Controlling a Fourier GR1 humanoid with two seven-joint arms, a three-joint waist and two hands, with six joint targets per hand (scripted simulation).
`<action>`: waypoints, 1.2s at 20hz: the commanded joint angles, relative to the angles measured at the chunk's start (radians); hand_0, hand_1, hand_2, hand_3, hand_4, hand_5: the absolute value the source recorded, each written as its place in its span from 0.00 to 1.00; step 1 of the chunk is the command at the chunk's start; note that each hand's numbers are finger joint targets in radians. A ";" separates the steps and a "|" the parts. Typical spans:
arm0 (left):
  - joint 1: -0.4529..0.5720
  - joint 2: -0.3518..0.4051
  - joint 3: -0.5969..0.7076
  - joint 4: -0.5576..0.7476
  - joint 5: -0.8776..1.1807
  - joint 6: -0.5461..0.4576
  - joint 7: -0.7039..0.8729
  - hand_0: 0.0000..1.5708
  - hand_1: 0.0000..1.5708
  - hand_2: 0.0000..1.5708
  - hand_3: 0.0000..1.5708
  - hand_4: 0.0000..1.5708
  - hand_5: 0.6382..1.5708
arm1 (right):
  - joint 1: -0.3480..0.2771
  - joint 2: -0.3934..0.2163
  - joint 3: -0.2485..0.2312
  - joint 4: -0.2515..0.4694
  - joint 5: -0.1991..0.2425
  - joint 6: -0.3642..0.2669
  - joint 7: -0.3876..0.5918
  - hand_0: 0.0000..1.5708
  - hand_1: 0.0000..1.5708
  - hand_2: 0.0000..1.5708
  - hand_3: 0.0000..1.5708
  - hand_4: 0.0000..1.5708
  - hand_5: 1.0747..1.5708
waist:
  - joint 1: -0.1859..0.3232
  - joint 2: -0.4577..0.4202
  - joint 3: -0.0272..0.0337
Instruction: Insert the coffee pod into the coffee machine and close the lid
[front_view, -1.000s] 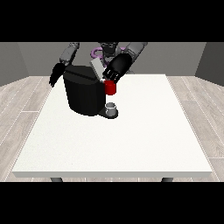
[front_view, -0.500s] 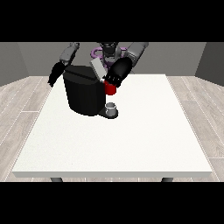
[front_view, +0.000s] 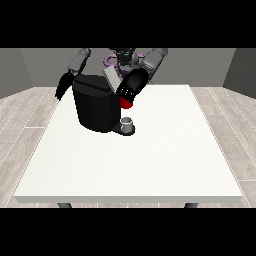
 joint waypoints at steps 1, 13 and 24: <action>-0.039 0.017 0.022 0.001 0.000 0.041 -0.010 0.78 0.78 0.76 0.60 0.00 1.00 | -0.011 0.024 0.011 -0.005 0.008 -0.021 -0.018 0.00 0.00 0.00 0.00 0.03 1.00 | -0.012 0.035 -0.0001; 0.011 0.009 -0.025 -0.009 -0.060 0.103 -0.094 0.64 0.64 0.65 0.46 0.00 1.00 | -0.027 0.015 0.016 -0.014 0.043 -0.048 0.030 0.00 0.00 0.00 0.00 0.09 1.00 | 0.003 0.024 -0.0004; -0.059 0.075 -0.014 -0.014 -0.087 0.092 -0.110 0.00 0.00 0.35 0.29 0.00 1.00 | -0.066 0.004 -0.007 0.034 0.047 -0.059 -0.001 0.00 0.00 0.00 0.00 0.09 1.00 | 0.016 0.070 0.0001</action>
